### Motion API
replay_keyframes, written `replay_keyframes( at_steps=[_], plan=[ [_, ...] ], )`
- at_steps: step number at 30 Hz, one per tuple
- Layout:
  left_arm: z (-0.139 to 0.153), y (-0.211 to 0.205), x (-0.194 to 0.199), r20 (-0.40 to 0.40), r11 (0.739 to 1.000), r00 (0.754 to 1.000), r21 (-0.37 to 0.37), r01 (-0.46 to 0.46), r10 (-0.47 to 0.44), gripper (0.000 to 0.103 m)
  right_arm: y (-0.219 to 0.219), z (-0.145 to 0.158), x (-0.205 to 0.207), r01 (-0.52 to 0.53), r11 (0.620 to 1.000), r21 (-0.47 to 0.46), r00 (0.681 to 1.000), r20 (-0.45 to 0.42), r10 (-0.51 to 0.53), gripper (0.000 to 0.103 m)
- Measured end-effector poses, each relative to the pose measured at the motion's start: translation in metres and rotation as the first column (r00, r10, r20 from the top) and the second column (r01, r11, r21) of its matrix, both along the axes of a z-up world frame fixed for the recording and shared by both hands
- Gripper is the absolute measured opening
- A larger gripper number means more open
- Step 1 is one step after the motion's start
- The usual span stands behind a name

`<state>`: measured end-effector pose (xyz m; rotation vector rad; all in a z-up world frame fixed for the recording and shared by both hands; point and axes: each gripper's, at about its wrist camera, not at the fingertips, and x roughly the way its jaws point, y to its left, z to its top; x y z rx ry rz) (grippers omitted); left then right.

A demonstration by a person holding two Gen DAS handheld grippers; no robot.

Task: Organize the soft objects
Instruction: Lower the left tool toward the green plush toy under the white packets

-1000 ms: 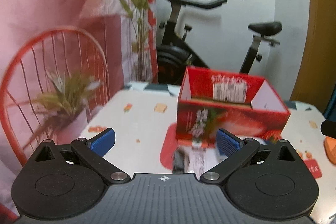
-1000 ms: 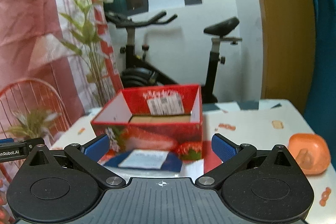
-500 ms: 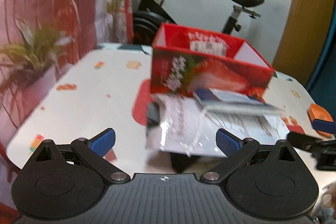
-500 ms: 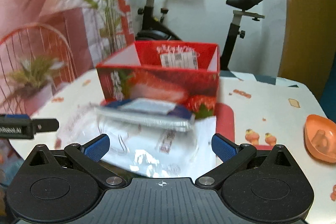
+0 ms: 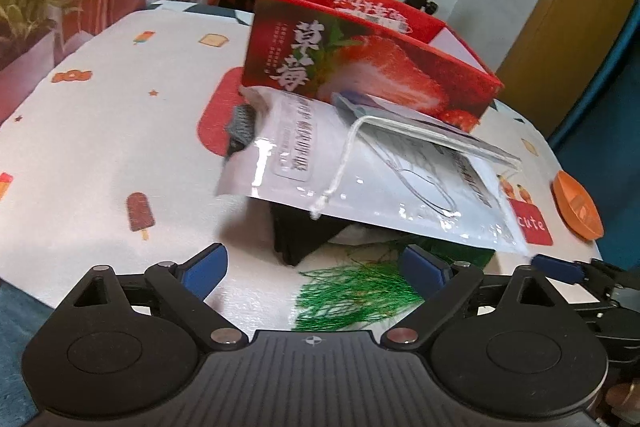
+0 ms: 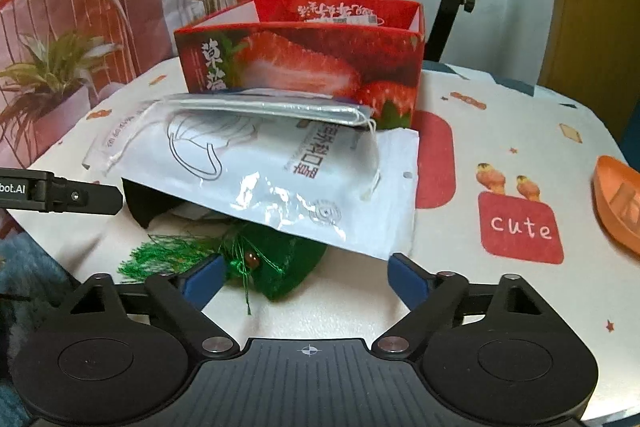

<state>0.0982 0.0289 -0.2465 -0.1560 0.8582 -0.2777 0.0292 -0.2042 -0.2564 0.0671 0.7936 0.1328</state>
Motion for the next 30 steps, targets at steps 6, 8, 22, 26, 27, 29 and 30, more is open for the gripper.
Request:
replay_keyframes(
  at_steps=[6,8,22,26,27,29,30],
  plan=[
    [-0.005,-0.015,0.001,-0.016,0.998,0.999,0.045,0.041,-0.040,0.089,-0.002,-0.010,0.004,-0.012,1.000,0.029,0.999,-0.044,0.013,0.062],
    [-0.007,-0.018,0.002,-0.027,0.998,0.999,0.041,0.043,-0.041,0.087,-0.003,-0.008,0.003,-0.009,1.000,0.016,0.999,-0.046,0.010,0.062],
    [-0.023,-0.033,0.011,-0.070,0.996,0.994,0.031,0.082,-0.079,0.079,-0.012,-0.018,0.013,-0.029,0.994,0.105,0.999,-0.028,0.032,0.045],
    [-0.023,-0.034,0.011,-0.042,0.997,0.996,0.017,0.073,-0.073,0.079,-0.011,-0.018,0.016,-0.057,0.995,0.086,0.998,0.028,0.055,0.046],
    [-0.021,-0.033,0.011,-0.035,0.997,0.997,0.014,0.071,-0.070,0.079,-0.010,-0.018,0.017,-0.066,0.995,0.080,0.997,0.034,0.063,0.046],
    [-0.018,-0.038,0.013,-0.014,0.997,0.997,0.000,0.078,-0.078,0.079,-0.008,-0.021,0.020,-0.083,0.993,0.079,0.996,0.044,0.080,0.046],
    [-0.017,-0.041,0.014,-0.006,0.996,0.996,-0.013,0.088,-0.088,0.079,-0.008,-0.022,0.022,-0.093,0.992,0.086,0.995,0.050,0.089,0.046]
  ],
)
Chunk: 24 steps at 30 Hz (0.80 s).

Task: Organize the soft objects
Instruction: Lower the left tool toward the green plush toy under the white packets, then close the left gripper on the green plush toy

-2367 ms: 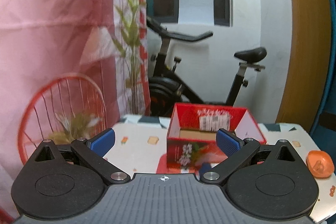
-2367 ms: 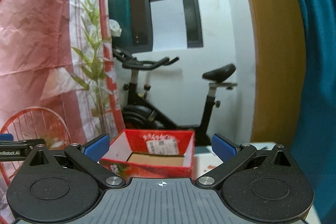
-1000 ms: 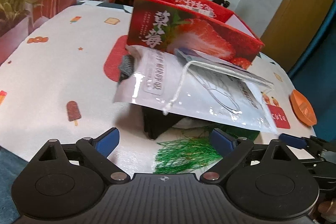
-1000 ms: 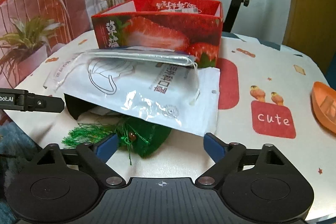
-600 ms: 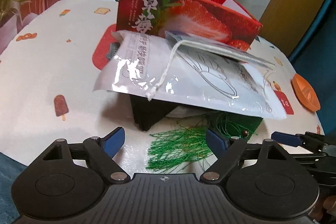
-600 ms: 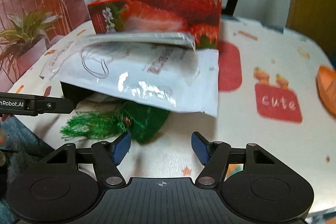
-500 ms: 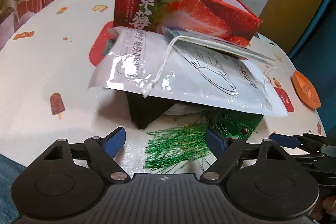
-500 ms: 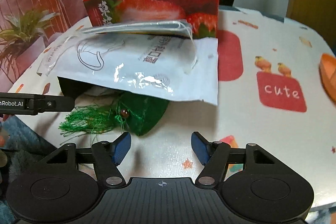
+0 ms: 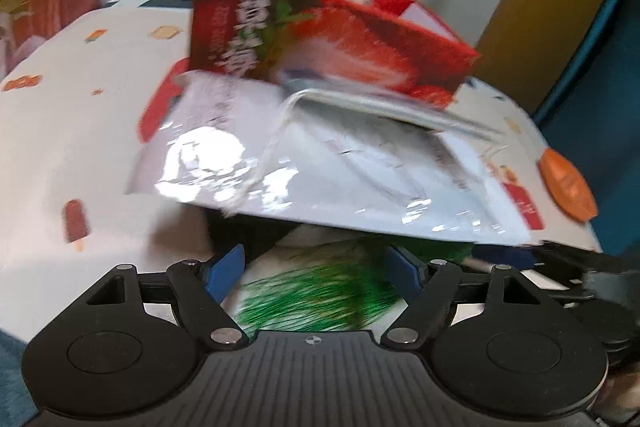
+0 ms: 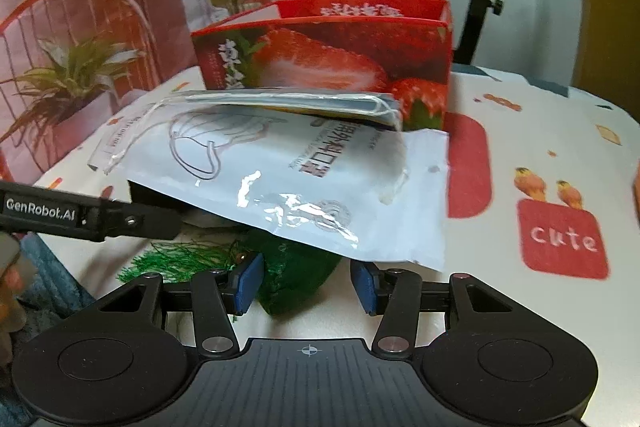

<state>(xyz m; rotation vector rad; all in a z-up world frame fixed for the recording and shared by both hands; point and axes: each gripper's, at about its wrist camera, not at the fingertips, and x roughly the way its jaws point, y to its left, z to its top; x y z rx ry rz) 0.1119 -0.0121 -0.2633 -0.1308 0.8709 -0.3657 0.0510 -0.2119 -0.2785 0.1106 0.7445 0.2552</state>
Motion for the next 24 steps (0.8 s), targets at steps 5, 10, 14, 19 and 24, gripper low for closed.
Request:
replay_keyframes(
  at_steps=[5,10,14,19,24],
  plan=[
    [0.000,-0.013,0.006,0.004,0.996,0.998,-0.070,0.055,-0.055,0.079,0.005,-0.006,0.005,-0.030,0.999,0.018,0.999,0.013,0.029,0.045],
    [-0.009,-0.010,0.008,-0.043,0.990,0.998,-0.133,0.046,-0.052,0.075,0.012,-0.007,0.002,-0.094,0.994,0.058,0.996,0.006,0.093,0.042],
    [-0.016,-0.002,0.008,-0.075,0.986,0.996,-0.166,0.026,-0.038,0.073,0.021,-0.007,0.000,-0.138,0.989,0.049,0.990,0.005,0.138,0.042],
    [-0.018,0.009,0.011,-0.116,0.971,0.993,-0.240,-0.002,-0.027,0.070,0.024,-0.007,-0.001,-0.167,0.983,0.073,0.986,-0.012,0.169,0.042],
    [-0.019,0.004,0.011,-0.110,0.963,0.992,-0.268,0.031,-0.063,0.070,0.031,-0.010,-0.008,-0.234,0.970,0.065,0.972,-0.021,0.236,0.040]
  ],
)
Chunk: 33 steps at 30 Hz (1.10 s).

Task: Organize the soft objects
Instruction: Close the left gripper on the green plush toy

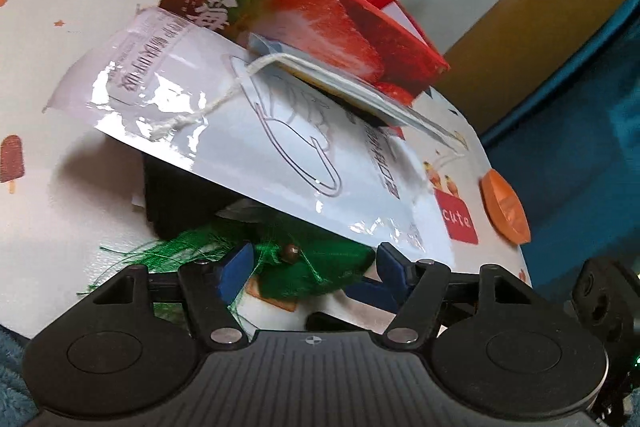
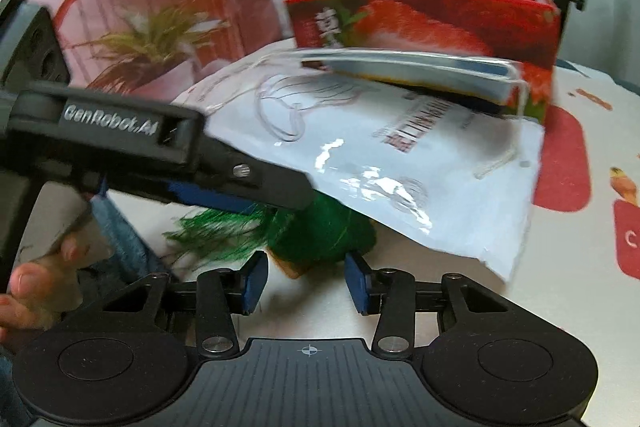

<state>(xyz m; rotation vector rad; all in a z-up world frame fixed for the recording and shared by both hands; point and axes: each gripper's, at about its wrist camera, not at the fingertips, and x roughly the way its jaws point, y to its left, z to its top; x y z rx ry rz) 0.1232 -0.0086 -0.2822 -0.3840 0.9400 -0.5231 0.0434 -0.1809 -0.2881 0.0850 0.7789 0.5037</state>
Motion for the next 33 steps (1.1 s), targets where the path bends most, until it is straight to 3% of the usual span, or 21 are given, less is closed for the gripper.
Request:
replay_keyframes(
  at_steps=[5,7,10,14,23,33],
  plan=[
    [-0.007,0.001,0.003,-0.019,1.000,1.000,-0.014,0.001,-0.001,0.070,-0.002,0.003,-0.001,0.049,0.998,-0.030,0.998,0.034,-0.048,0.043],
    [-0.009,0.001,0.004,-0.022,1.000,1.000,-0.023,-0.006,0.006,0.070,-0.004,0.005,-0.002,0.067,0.997,-0.036,0.996,0.055,-0.065,0.050],
    [-0.010,0.002,0.004,-0.022,0.999,1.000,-0.035,-0.008,0.007,0.072,-0.004,0.004,0.001,0.047,0.998,-0.037,0.996,0.073,-0.045,0.058],
    [-0.015,0.002,0.007,-0.025,0.998,1.000,-0.055,-0.017,0.016,0.076,0.005,0.001,0.009,0.030,0.998,-0.056,0.995,0.097,-0.025,0.058],
    [-0.013,0.005,0.002,-0.019,1.000,1.000,-0.028,-0.012,0.011,0.076,0.012,0.003,0.003,-0.004,0.998,-0.060,0.996,0.086,0.010,0.043],
    [-0.002,0.010,-0.007,-0.003,1.000,1.000,-0.011,0.004,-0.004,0.076,0.016,0.024,-0.014,-0.020,0.996,-0.082,0.990,0.140,0.031,0.041]
  ],
)
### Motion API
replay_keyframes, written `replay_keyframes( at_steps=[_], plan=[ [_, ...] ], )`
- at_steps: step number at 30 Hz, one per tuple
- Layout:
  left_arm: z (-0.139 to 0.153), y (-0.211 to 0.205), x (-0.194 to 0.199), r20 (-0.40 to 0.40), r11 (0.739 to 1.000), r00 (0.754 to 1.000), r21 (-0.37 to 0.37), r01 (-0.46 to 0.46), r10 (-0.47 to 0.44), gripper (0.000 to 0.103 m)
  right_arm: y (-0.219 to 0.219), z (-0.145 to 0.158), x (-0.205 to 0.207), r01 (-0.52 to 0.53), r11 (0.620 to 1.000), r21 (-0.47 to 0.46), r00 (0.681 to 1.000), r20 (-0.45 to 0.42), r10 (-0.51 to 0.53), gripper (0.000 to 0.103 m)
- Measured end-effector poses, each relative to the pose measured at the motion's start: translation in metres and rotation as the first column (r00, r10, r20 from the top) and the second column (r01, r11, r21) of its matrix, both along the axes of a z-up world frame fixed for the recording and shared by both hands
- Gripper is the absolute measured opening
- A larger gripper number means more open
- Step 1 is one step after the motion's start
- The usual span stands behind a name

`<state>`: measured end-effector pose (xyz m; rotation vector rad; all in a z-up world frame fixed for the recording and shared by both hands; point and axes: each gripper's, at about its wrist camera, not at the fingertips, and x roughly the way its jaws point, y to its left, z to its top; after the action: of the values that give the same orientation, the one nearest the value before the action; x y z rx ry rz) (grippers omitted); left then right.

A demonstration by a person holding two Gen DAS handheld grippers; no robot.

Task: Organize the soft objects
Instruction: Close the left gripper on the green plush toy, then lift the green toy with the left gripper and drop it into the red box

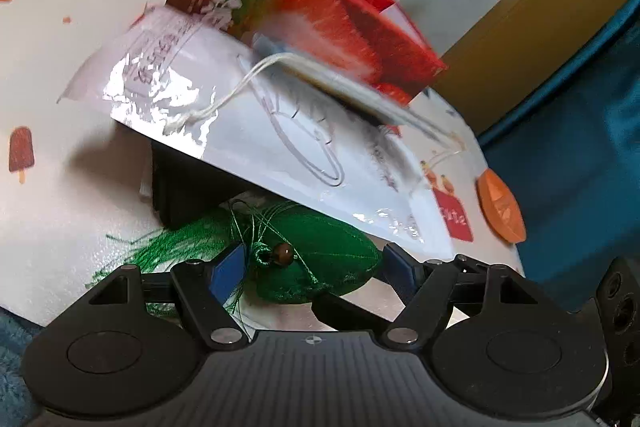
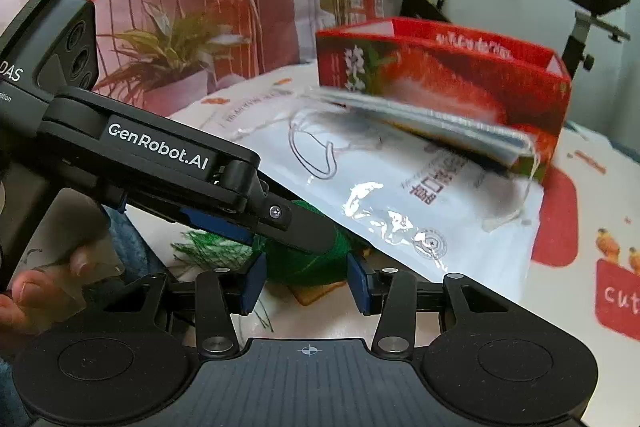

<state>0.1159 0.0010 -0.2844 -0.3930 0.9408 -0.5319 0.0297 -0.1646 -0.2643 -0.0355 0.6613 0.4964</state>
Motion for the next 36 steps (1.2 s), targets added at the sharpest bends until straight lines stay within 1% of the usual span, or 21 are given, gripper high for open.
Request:
replay_keyframes(
  at_steps=[3,5,11,17,19,21,23,24,27,29,32,36],
  plan=[
    [0.008,0.007,-0.005,0.029,1.000,1.000,-0.025,0.000,0.001,0.075,0.000,0.009,-0.006,-0.004,1.000,0.000,1.000,0.024,0.004,0.041],
    [0.014,0.012,-0.008,0.049,0.999,0.999,-0.040,-0.005,0.007,0.072,0.001,0.014,-0.010,-0.009,1.000,-0.009,0.999,0.043,0.010,0.041],
    [0.034,0.021,-0.019,0.135,0.999,0.991,-0.046,-0.011,0.017,0.072,0.006,0.033,-0.019,-0.023,1.000,-0.016,0.995,0.101,0.025,0.041],
    [0.054,0.023,-0.024,0.175,0.999,0.984,-0.045,0.011,-0.003,0.071,0.008,0.050,-0.022,-0.015,1.000,-0.016,0.988,0.154,0.018,0.041],
    [0.063,0.026,-0.022,0.160,0.998,0.987,-0.069,0.011,0.000,0.071,0.005,0.061,-0.022,-0.015,1.000,0.005,0.983,0.184,0.014,0.041],
    [0.077,0.031,-0.020,0.166,0.995,0.986,-0.100,0.005,0.011,0.071,0.005,0.072,-0.022,-0.017,1.000,0.017,0.975,0.223,0.013,0.042],
    [0.091,0.034,-0.017,0.180,0.991,0.984,-0.133,0.005,0.020,0.071,0.004,0.088,-0.019,-0.015,1.000,0.011,0.961,0.275,0.012,0.042],
    [0.099,0.035,-0.015,0.195,0.990,0.981,-0.144,0.004,0.024,0.071,0.004,0.096,-0.017,-0.016,1.000,0.009,0.955,0.296,0.013,0.042],
    [0.126,0.033,-0.011,0.251,0.990,0.968,-0.141,0.008,0.028,0.071,0.002,0.120,-0.006,-0.022,1.000,0.001,0.939,0.344,0.020,0.042],
    [0.144,0.031,-0.005,0.288,0.990,0.957,-0.141,0.016,0.025,0.071,0.000,0.137,0.001,-0.031,0.999,-0.022,0.924,0.380,0.038,0.042],
    [0.163,0.024,0.009,0.320,0.987,0.947,-0.157,0.028,0.024,0.071,-0.007,0.161,0.016,-0.039,0.999,-0.021,0.908,0.418,0.044,0.043],
    [0.189,0.011,0.030,0.395,0.992,0.919,-0.114,0.046,0.003,0.072,-0.018,0.185,0.048,-0.037,0.999,0.006,0.897,0.441,0.031,0.043]
  ],
)
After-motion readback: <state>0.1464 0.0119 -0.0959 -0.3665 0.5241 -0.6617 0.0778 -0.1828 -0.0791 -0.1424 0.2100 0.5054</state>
